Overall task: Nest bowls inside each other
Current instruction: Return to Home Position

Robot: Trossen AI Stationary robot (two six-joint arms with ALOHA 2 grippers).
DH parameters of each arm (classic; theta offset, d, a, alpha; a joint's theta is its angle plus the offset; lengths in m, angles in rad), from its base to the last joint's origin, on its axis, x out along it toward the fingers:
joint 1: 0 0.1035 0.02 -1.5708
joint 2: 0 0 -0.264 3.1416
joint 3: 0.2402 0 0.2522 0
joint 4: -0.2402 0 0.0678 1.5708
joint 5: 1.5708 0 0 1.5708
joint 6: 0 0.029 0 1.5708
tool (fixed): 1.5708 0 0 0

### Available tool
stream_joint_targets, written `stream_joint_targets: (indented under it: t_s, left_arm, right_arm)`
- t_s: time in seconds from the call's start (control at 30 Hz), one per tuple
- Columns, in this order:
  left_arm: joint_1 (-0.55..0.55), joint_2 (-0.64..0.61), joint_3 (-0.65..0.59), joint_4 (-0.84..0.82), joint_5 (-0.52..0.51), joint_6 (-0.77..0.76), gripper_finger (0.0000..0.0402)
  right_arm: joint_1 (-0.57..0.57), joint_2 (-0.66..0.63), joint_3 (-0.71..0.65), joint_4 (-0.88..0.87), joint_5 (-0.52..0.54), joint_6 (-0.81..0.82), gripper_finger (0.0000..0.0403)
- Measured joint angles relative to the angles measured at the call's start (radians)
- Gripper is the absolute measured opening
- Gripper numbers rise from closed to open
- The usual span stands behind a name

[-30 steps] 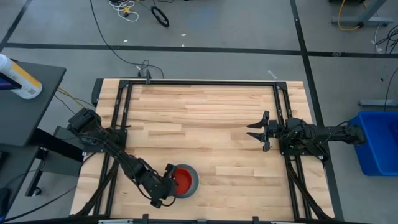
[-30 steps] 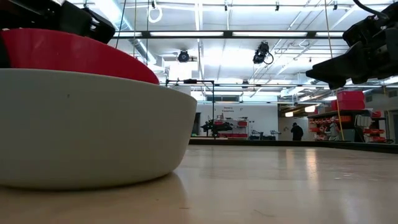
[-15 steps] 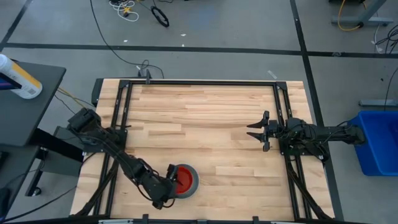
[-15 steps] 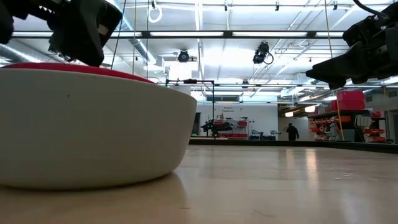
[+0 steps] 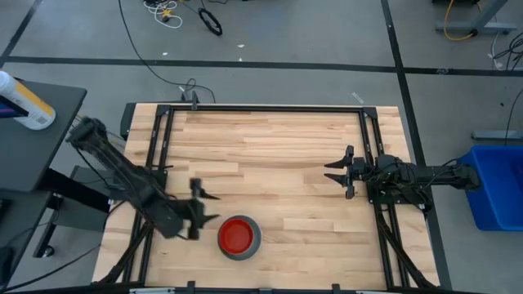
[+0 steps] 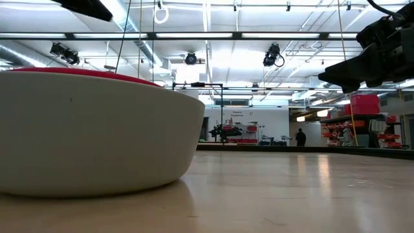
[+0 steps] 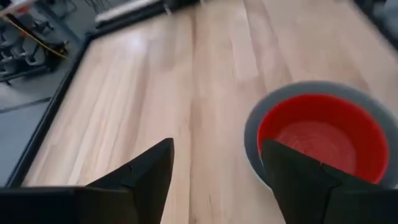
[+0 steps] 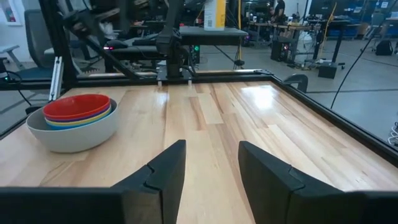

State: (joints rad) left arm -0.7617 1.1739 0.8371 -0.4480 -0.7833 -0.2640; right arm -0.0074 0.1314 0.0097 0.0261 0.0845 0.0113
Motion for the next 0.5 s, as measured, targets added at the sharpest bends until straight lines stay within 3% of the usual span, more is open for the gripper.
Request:
stream_joint_targets:
  t_s: [0.1,0.23,0.4,0.5]
  left_arm:
    - [-0.034,-0.170,-0.114,0.056,-0.057,-0.040,0.0248]
    - [-0.097,-0.398,-0.347,0.228,-0.135,0.015,0.0251]
    - [-0.129,-0.617,-0.652,0.516,-0.119,0.104,0.0250]
    - [-0.141,-0.696,-0.764,0.579,-0.099,0.101,0.0250]
  right_arm:
    - [0.000,0.000,0.000,0.000,0.000,0.000,0.0157]
    - [0.000,0.000,0.000,0.000,0.000,0.000,0.0161]
    - [0.000,0.000,0.000,0.000,-0.001,0.000,0.0162]
    - [0.000,0.000,0.000,0.000,0.000,0.000,0.0158]
